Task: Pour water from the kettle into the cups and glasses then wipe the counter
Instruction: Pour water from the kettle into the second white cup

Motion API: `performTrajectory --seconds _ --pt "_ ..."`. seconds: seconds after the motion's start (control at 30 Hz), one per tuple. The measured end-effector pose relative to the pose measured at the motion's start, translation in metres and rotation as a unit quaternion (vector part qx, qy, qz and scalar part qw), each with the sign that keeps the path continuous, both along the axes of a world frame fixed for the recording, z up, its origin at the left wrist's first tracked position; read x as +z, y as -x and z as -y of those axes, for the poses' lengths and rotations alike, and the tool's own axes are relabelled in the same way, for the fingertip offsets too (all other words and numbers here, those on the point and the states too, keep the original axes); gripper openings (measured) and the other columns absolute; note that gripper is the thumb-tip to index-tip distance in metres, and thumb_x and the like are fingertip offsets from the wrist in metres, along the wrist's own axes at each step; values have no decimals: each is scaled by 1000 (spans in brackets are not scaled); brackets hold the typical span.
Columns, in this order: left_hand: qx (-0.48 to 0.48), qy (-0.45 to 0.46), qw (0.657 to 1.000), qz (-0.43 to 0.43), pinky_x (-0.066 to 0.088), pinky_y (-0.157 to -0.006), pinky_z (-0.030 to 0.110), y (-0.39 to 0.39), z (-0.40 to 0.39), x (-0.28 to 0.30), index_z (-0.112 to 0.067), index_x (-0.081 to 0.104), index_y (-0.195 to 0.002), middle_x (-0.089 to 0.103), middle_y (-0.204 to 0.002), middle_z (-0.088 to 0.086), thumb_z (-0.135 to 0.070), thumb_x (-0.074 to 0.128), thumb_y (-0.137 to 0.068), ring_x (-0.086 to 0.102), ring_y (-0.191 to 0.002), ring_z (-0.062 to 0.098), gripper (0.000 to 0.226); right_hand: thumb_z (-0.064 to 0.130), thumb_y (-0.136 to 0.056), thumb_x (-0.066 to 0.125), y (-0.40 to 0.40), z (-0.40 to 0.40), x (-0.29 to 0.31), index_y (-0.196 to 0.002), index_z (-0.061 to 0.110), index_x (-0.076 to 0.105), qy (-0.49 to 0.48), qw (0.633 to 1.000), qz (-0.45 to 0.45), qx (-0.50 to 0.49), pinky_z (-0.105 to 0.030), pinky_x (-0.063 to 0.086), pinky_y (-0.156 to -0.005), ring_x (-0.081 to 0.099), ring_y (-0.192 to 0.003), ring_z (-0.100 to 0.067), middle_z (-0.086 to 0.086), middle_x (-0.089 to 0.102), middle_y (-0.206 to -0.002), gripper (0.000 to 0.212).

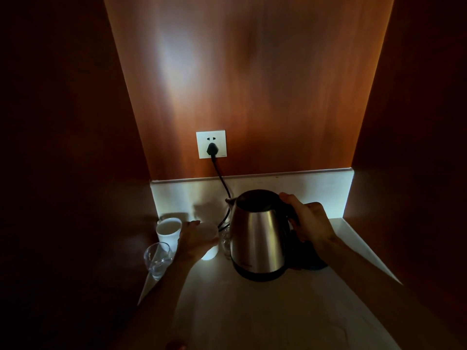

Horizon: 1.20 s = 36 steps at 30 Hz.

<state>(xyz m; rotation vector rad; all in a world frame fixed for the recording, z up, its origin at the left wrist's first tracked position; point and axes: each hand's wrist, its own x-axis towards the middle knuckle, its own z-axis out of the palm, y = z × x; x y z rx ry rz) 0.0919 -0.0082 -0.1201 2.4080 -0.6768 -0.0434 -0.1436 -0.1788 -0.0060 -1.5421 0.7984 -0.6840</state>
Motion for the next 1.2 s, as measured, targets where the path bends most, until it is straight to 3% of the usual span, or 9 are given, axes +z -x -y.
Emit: performTrajectory --seconds 0.13,0.33,0.43,0.63,0.7,0.77,0.97,1.03,1.2 --pt "-36 -50 998 32 35 -77 23 -4 5 -2 -30 65 -95 65 -92 -7 -67 54 -66 63 -99 18 48 50 -89 71 0 -1 1 -48 15 43 -3 1000 7 11 -26 30 -43 35 -35 -14 -6 39 -46 61" --pt "2 -13 1000 -7 47 -100 41 13 -3 14 -13 48 -139 52 -135 5 -55 85 -61 54 -126 28 96 52 -89 71 1 -7 9 -50 14 45 -3 1000 10 28 -24 28 -42 33 -37 -15 -7 38 -49 60" --pt "-9 -20 1000 9 49 -99 44 0 -11 22 -14 48 -136 57 -130 6 -73 77 -52 57 -123 29 107 51 -90 70 1 -14 12 -50 14 44 -9 999 12 36 -26 27 -43 32 -37 -16 -7 36 -49 60" --pt "26 -42 998 33 47 -90 31 -3 -47 57 -13 66 -116 55 -125 3 -59 73 -75 56 -118 26 62 49 -89 71 -5 -33 16 -49 14 42 -22 998 27 60 -27 24 -45 29 -35 -16 -4 34 -44 61" --pt "23 -58 998 29 48 -89 33 -12 -57 50 -23 71 -96 59 -119 -2 -75 57 -69 58 -116 24 60 50 -87 72 -8 -39 14 -49 15 42 -30 997 27 70 -28 24 -46 29 -37 -18 -4 34 -45 60" --pt "29 -52 998 14 52 -93 38 -28 -64 34 -27 69 -104 63 -119 0 -74 58 -67 62 -114 26 61 52 -86 73 -12 -44 14 -46 17 43 -35 996 22 76 -28 25 -46 30 -38 -18 -4 35 -46 60" --pt "55 -9 998 -28 55 -94 41 -125 -63 -64 -31 53 -135 60 -134 -2 -102 44 -43 64 -114 18 116 51 -86 72 -20 -50 14 -46 18 42 -34 995 22 91 -27 24 -45 29 -39 -18 -5 34 -47 60" --pt "60 -14 997 -41 52 -99 41 -104 -60 -43 -24 53 -137 58 -135 2 -90 54 -51 61 -119 22 108 51 -85 73 -21 -48 12 -46 18 41 -39 995 26 89 -28 23 -46 28 -39 -18 -5 33 -48 60" --pt "-11 -57 998 12 51 -99 40 -79 -54 -10 -28 67 -105 64 -120 -7 -43 76 -80 61 -116 19 30 52 -84 72 -20 -41 3 -42 20 39 -40 996 24 72 -27 25 -45 28 -36 -17 -4 32 -46 62"
